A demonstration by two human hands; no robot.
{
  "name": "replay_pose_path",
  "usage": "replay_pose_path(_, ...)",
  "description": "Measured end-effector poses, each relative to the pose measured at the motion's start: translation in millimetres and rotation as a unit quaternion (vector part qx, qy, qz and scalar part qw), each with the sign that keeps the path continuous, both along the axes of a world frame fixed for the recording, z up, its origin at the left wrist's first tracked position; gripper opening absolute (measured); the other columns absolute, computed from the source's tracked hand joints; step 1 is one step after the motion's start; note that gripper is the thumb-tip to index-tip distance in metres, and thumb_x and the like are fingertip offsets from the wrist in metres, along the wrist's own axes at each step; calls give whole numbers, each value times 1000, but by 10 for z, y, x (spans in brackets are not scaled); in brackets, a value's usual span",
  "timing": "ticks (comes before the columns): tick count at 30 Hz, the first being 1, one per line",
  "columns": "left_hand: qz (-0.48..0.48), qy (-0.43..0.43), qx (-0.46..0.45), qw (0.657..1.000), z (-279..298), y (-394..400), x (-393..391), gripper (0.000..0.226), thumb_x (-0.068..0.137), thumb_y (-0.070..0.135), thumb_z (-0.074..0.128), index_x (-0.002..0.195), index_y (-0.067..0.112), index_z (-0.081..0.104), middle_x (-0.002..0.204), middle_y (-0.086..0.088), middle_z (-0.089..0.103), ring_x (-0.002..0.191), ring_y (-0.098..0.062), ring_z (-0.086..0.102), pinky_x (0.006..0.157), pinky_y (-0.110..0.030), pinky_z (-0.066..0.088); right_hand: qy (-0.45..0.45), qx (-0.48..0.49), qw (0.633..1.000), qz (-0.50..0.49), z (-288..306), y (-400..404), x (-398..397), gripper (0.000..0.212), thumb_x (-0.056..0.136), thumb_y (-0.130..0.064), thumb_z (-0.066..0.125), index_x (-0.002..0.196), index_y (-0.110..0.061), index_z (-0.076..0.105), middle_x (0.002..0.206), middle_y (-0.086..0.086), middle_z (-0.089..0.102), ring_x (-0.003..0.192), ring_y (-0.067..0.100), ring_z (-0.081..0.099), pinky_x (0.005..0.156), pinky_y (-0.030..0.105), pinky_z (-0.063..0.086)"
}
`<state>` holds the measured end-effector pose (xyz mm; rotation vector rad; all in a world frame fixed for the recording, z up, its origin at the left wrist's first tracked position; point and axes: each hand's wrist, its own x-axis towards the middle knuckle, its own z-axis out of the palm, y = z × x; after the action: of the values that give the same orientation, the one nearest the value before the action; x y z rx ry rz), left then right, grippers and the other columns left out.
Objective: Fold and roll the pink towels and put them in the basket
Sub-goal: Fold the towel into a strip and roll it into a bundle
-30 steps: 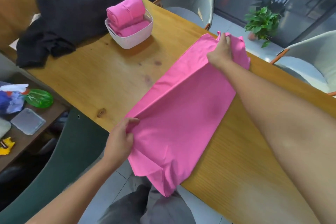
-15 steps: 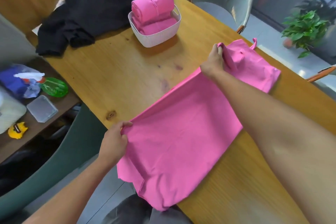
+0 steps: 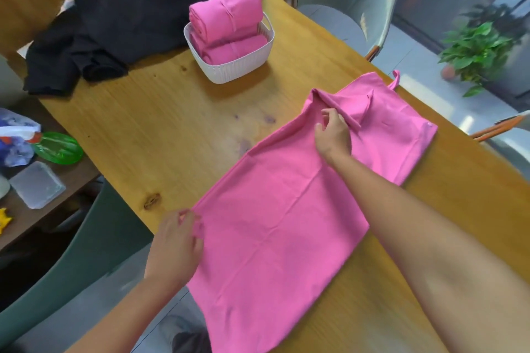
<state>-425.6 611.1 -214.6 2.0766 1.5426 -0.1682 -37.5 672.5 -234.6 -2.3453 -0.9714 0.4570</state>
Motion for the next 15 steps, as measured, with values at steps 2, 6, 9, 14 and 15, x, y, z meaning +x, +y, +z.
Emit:
replay_pose_path(2, -33, -12, -21, 999, 15, 33, 120, 40, 92, 13, 52, 132, 19, 54, 144, -2, 42, 132, -24, 41, 104, -39, 44, -51, -27, 998, -1, -68, -138, 151, 35, 94, -16, 52, 129, -13, 56, 134, 10, 57, 128, 30, 47, 108, 41, 40)
replay_pose_path(6, -82, 0, -42, 996, -2, 105, 351, 54, 94, 16, 55, 146, 24, 43, 158, 1, 27, 142, -25, 29, 115, -36, 33, -72, -108, 991, 15, -140, -266, 417, 56, 97, -23, 53, 150, -10, 38, 158, 12, 33, 144, 30, 28, 120, 39, 23)
replay_pose_path(9, -83, -1, -36, 996, -34, 164, 486, 58, 92, 17, 58, 148, 24, 42, 160, -2, 25, 143, -27, 27, 117, -38, 31, -88, -86, 992, -6, -106, -180, 608, 67, 96, -24, 56, 156, -13, 27, 163, 10, 23, 150, 26, 21, 122, 40, 20)
replay_pose_path(14, -59, -13, -6, 998, -59, 278, 641, 58, 90, 13, 63, 144, 18, 45, 151, -9, 35, 134, -32, 38, 114, -43, 36, -98, -29, 990, -94, 53, 117, 1108, 86, 85, -17, 69, 156, -14, 21, 160, 12, 27, 144, 30, 29, 117, 44, 33)
replay_pose_path(15, -51, -13, -3, 999, -68, 315, 664, 59, 89, 13, 64, 145, 15, 44, 148, -10, 38, 132, -33, 40, 113, -43, 37, -80, -46, 992, -83, 66, 163, 1229, 89, 82, -18, 71, 156, -17, 22, 159, 11, 28, 144, 30, 28, 117, 44, 32)
